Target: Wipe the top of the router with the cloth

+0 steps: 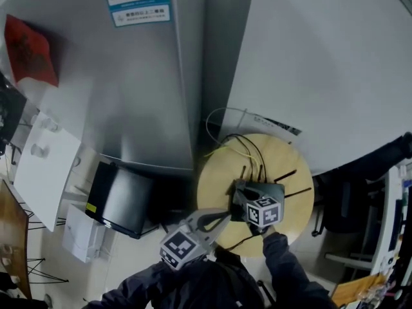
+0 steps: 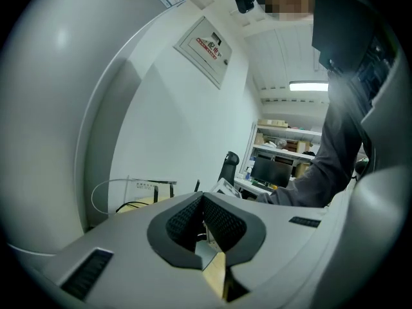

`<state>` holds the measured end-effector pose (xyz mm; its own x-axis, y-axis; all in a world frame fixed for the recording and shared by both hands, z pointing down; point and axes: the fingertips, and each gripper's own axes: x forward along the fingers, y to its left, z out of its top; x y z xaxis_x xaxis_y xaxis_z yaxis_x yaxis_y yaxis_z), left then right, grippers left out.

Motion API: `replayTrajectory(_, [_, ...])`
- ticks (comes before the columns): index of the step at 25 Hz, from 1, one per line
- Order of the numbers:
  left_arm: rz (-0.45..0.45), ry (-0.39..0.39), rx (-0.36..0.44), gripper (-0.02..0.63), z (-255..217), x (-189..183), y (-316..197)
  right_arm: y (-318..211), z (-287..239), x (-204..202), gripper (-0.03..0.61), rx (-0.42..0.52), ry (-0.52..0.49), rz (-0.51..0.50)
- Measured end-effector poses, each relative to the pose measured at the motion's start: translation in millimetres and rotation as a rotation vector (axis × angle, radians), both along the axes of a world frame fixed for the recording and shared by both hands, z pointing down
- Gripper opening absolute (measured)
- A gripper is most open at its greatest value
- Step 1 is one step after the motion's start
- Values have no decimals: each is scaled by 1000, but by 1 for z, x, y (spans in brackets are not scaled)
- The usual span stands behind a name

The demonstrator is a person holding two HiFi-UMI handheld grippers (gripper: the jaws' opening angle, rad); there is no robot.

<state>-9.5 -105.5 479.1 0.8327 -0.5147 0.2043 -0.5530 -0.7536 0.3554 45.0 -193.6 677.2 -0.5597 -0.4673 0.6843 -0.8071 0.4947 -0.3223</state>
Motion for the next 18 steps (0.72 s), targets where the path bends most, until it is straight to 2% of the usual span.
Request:
replayTrajectory(5, [-24, -20, -4, -8, 1, -4, -12, -13, 48, -12, 69, -115, 88, -58])
replayTrajectory(9, [-42, -21, -4, -8, -2, -3, -17, -14, 64, 1, 70, -144, 161, -69])
replayTrajectory(13, [-40, -20, -2, -8, -3, 2, -20, -18, 67, 34, 71, -140, 168, -34])
replayTrajectory(18, [-40, -26, -7, -8, -2, 8, -18, -18, 70, 100, 72, -149, 193, 65])
